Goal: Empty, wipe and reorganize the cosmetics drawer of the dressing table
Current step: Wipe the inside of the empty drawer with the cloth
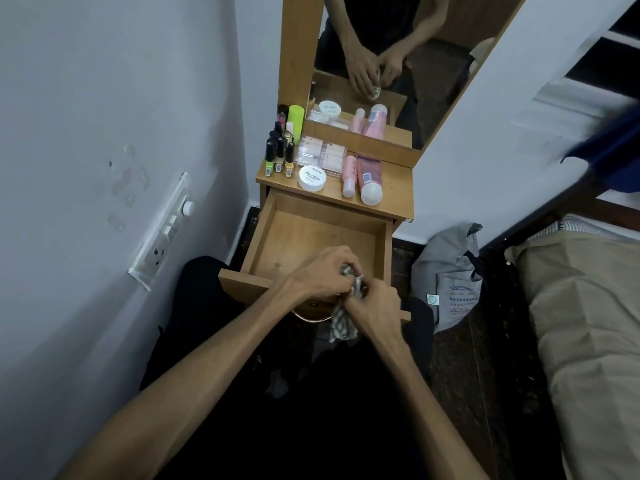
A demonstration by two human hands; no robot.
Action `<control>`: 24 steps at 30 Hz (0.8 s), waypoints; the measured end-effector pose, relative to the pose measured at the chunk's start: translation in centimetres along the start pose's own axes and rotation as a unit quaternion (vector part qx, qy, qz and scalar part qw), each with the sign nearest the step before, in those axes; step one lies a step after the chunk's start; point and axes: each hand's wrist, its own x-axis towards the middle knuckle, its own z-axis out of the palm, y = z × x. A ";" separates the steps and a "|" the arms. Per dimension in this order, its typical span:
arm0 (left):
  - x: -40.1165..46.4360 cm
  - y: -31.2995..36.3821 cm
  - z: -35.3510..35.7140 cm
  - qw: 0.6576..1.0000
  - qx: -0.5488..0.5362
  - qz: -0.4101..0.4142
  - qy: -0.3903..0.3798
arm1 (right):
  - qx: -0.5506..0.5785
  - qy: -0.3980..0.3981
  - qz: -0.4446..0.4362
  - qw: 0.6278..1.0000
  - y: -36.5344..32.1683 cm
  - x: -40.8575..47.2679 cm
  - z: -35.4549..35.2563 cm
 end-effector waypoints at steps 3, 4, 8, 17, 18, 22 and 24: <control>-2.5 -2.7 -2.5 0.998 0.006 -0.021 0.059 | 0.040 -0.014 -0.048 0.998 -3.5 -0.1 2.9; -3.4 -3.7 -3.4 0.996 0.003 -0.031 0.079 | 0.048 -0.017 -0.063 0.997 -4.7 -0.2 4.0; -6.9 -6.7 -6.3 0.987 -0.015 -0.056 0.149 | 0.072 -0.027 -0.111 0.991 -8.7 -0.3 7.3; -10.5 -10.0 -9.3 0.972 -0.014 -0.079 0.221 | 0.049 -0.040 -0.184 0.981 -13.0 0.0 10.9; -10.8 -10.3 -9.5 0.968 -0.016 -0.081 0.235 | 0.042 -0.037 -0.194 0.979 -13.3 -0.1 11.3; -12.5 -10.5 -9.6 0.949 -0.027 -0.098 0.300 | -0.017 -0.031 -0.249 0.968 -14.1 -0.7 12.2; -13.7 -10.5 -9.0 0.936 -0.018 -0.109 0.334 | -0.062 -0.026 -0.296 0.953 -13.7 -1.3 12.2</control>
